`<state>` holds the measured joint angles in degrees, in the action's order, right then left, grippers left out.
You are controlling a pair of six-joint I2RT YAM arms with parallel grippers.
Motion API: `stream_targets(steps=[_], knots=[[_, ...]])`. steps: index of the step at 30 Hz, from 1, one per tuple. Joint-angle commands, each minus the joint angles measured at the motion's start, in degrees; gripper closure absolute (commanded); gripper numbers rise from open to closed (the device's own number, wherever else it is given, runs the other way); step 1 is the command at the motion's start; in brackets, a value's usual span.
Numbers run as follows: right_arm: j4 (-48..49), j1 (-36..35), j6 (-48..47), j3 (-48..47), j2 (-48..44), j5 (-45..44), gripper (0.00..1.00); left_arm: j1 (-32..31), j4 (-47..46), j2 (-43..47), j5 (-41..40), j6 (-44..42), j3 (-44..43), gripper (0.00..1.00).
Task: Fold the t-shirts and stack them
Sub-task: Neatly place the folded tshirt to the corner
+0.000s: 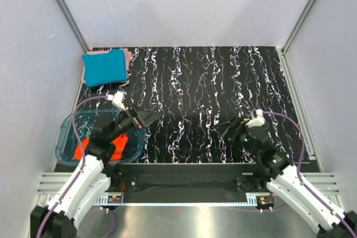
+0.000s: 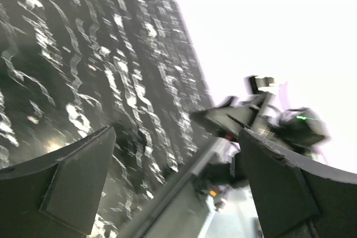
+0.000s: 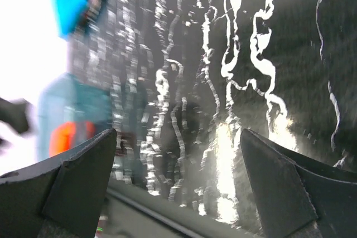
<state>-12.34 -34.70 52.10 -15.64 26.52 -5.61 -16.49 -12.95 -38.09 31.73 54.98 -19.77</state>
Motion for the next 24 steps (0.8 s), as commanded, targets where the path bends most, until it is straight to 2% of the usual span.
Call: stream_targets(steps=[1, 5, 8, 9, 13, 20, 24], knots=[[-3.5, 0.2, 11.7, 2.5, -12.3, -3.4, 0.00, 0.1, -5.7, 7.9, 3.9, 7.8, 5.1, 0.01], [-22.8, 0.2, 17.3, 1.7, -24.9, -7.0, 0.00, 0.1, -3.6, 16.6, 4.0, 11.9, 10.3, 0.01], [-29.6, 0.2, 21.0, -0.7, -22.3, -7.9, 0.00, 0.1, -9.6, 23.7, 3.0, 19.5, 17.0, 0.01], [-30.7, 0.1, 22.2, -1.2, -20.8, -7.8, 0.00, 0.1, -11.3, 25.3, 2.6, 24.0, 19.6, 0.01], [-34.8, 0.2, 23.6, -0.7, -23.5, -7.3, 0.00, 0.1, -9.9, 34.5, -1.0, 28.2, 24.4, 0.01], [-38.9, 0.2, 24.5, -0.5, -26.0, -6.7, 0.00, 0.1, -10.7, 39.6, -2.2, 32.9, 28.1, 0.01], [-38.3, 0.2, 21.2, -1.3, -25.6, -6.8, 0.00, 0.1, -11.8, 39.8, -1.2, 34.7, 28.9, 0.01]])
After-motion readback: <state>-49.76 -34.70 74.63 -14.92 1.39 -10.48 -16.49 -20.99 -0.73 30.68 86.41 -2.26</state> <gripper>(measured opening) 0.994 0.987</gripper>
